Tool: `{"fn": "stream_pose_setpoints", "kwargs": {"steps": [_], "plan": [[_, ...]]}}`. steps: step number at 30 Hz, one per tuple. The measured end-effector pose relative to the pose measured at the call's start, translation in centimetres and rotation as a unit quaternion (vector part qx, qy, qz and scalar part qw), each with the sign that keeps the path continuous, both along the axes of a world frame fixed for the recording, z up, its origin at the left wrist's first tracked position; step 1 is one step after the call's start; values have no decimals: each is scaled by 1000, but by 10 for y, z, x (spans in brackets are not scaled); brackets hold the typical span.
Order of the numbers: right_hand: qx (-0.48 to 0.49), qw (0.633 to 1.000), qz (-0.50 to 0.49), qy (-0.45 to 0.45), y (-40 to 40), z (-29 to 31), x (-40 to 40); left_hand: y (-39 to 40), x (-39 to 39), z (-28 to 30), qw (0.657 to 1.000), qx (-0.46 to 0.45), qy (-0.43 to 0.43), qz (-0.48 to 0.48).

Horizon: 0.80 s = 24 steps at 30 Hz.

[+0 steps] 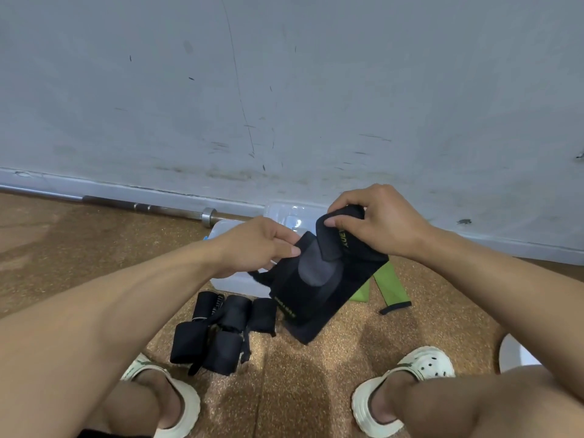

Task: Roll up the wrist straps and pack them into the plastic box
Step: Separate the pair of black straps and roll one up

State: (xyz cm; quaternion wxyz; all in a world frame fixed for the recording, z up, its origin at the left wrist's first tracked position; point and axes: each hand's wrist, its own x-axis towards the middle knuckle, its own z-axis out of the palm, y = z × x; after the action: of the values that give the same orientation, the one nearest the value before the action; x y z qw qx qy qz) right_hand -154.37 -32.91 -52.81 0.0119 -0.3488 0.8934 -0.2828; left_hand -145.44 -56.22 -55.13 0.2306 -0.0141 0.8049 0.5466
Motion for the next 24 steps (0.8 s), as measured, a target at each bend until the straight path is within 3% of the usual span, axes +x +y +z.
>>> {"fn": "stream_pose_setpoints", "kwargs": {"steps": [5,9,13,16,21,24], "plan": [[12,998,-60,-17,10,-11,-9,-5,-13,-1,994,-43,2,103],[15,992,-122,-16,23,-14,-23,-12,-19,-2,977,1,-82,197],[50,982,-176,-46,55,-18,-39,-32,-17,-7,964,5,-58,258],[79,983,-153,-71,56,-23,-38,-33,-16,-9,961,-92,2,259],[58,975,-200,-72,44,-17,-44,-38,-23,-7,937,-139,7,319],[78,970,-209,-92,44,-18,-46,-43,-28,-8,933,-190,17,306]]}}
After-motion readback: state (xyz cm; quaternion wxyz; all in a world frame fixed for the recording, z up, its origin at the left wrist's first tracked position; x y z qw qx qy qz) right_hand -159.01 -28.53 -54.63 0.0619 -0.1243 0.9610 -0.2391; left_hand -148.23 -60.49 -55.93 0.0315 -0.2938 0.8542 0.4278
